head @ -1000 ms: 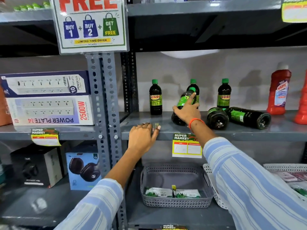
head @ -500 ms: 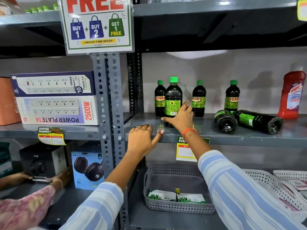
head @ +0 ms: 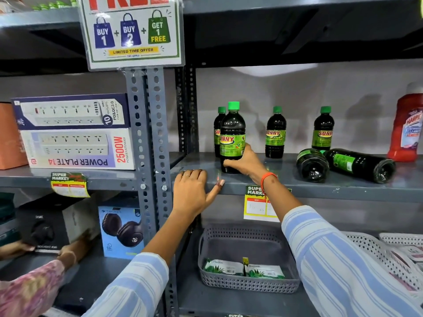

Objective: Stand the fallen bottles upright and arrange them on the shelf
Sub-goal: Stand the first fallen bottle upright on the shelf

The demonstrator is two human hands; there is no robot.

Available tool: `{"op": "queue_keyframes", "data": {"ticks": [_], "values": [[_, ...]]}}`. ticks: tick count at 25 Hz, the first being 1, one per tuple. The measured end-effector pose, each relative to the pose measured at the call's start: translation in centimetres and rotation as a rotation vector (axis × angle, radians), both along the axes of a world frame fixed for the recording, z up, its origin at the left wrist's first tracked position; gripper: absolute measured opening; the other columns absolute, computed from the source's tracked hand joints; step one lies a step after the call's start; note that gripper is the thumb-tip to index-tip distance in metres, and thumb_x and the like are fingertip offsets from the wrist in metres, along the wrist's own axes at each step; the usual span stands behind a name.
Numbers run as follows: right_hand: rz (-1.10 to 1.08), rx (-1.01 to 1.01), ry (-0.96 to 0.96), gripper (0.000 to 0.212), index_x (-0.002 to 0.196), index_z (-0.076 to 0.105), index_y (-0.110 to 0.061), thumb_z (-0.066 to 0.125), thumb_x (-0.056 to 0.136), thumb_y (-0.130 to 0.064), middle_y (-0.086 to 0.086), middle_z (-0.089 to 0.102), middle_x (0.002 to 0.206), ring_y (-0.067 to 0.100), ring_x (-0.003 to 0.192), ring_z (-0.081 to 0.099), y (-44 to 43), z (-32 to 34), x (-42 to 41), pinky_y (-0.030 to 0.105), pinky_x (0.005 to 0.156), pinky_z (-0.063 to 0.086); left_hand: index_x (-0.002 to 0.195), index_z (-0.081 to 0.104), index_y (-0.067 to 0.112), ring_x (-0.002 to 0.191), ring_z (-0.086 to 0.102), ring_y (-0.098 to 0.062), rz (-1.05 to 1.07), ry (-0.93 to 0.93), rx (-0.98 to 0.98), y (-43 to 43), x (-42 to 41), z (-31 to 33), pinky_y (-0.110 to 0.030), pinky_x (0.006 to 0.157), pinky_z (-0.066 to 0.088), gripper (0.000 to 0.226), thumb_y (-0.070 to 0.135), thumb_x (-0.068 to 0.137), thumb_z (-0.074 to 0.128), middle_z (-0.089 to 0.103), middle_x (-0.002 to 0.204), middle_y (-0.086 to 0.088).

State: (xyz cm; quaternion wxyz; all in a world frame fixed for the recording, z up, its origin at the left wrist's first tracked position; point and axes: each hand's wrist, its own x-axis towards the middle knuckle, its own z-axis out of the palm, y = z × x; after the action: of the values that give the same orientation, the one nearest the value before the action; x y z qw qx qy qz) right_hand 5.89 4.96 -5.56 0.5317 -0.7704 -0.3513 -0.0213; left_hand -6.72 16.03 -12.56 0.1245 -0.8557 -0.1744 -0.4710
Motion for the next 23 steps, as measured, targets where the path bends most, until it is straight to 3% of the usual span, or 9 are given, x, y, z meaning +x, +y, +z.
{"op": "queue_keyframes", "data": {"ticks": [3,8,11,23], "values": [[-0.018,-0.024,-0.037,0.096,0.126,0.046,-0.011,0.087,0.047,-0.048,0.003,0.054,0.12,0.018,0.113,0.052,0.2,0.0,0.4,0.039,0.103,0.045,0.078,0.061,0.008,0.072,0.056,-0.03,0.05,-0.044,-0.018,-0.4,0.2,-0.5,-0.039,0.069,0.043,0.06,0.06,0.088,0.031,0.064,0.076,-0.009],[0.146,-0.007,0.029,0.063,0.125,0.047,-0.003,0.079,0.071,-0.008,0.01,0.061,0.113,0.02,0.099,0.056,-0.2,0.6,-0.4,0.03,0.088,0.046,0.077,0.059,0.008,0.07,0.055,-0.029,0.035,-0.051,-0.042,-0.5,0.2,-0.4,-0.039,0.067,0.042,0.062,0.061,0.089,0.029,0.062,0.073,-0.009],[0.185,-0.017,0.014,0.049,0.119,0.057,-0.005,0.077,0.074,-0.01,0.011,0.064,0.107,0.024,0.101,0.059,-0.3,0.8,-0.6,0.028,0.086,0.045,0.076,0.059,0.008,0.069,0.055,-0.029,0.03,-0.047,-0.048,-0.7,0.2,-0.3,-0.039,0.065,0.042,0.062,0.061,0.088,0.029,0.061,0.072,-0.009],[0.271,-0.057,-0.005,0.05,0.12,0.059,-0.009,0.078,0.075,-0.017,0.012,0.067,0.119,0.023,0.106,0.062,-0.8,0.5,-2.8,0.026,0.091,0.046,0.079,0.06,0.006,0.074,0.056,-0.032,0.038,-0.012,-0.055,-0.3,0.2,-0.4,-0.04,0.07,0.044,0.068,0.062,0.089,0.024,0.063,0.077,-0.012]]}}
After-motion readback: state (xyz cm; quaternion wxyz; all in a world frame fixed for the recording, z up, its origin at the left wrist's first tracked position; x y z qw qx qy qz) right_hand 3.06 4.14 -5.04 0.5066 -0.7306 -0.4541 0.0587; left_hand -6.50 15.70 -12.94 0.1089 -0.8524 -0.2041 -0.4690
